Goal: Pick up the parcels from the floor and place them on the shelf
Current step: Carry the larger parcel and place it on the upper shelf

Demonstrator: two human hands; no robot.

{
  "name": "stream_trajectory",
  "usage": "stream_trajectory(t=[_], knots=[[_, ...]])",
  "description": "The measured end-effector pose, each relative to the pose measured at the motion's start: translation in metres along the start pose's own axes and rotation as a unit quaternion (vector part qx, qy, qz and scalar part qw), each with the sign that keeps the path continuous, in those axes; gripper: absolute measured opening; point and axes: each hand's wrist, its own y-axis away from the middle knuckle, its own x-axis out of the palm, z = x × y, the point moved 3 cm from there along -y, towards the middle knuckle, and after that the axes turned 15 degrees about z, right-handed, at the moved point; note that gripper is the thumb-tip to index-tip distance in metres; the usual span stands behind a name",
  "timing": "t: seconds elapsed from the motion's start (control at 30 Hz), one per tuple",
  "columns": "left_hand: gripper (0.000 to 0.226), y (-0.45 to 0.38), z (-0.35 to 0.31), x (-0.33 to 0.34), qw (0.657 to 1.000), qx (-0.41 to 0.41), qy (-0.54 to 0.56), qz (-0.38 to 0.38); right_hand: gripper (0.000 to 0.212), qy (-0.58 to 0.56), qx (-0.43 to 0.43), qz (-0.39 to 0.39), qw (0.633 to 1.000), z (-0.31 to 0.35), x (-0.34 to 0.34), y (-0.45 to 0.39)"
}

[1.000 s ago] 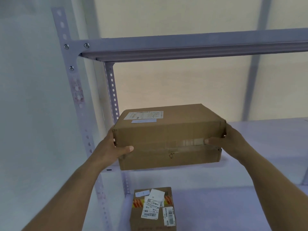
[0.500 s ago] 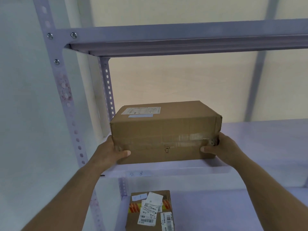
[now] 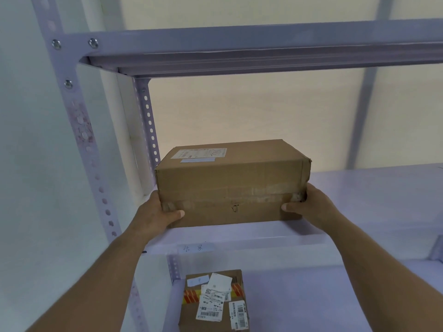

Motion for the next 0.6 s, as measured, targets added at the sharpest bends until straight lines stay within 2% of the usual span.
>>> stream_trajectory(t=[0.27,0.43,0.53,0.6], knots=[[0.079,0.015,0.002,0.005,1.000,0.000,0.006,-0.022,0.063,0.001,0.021,-0.029,0.999,0.007,0.007,0.015],[0.079,0.028,-0.005,0.000,0.999,0.033,0.001,-0.029,0.107,0.010,0.041,-0.061,0.997,0.016,0.001,0.029],[0.075,0.038,-0.009,-0.006,0.997,0.045,-0.024,-0.057,0.108,0.038,0.035,-0.087,0.995,0.026,-0.004,0.043],[0.072,0.048,-0.013,-0.012,0.991,0.052,-0.046,-0.112,0.105,0.053,0.030,-0.104,0.993,0.033,-0.007,0.054]])
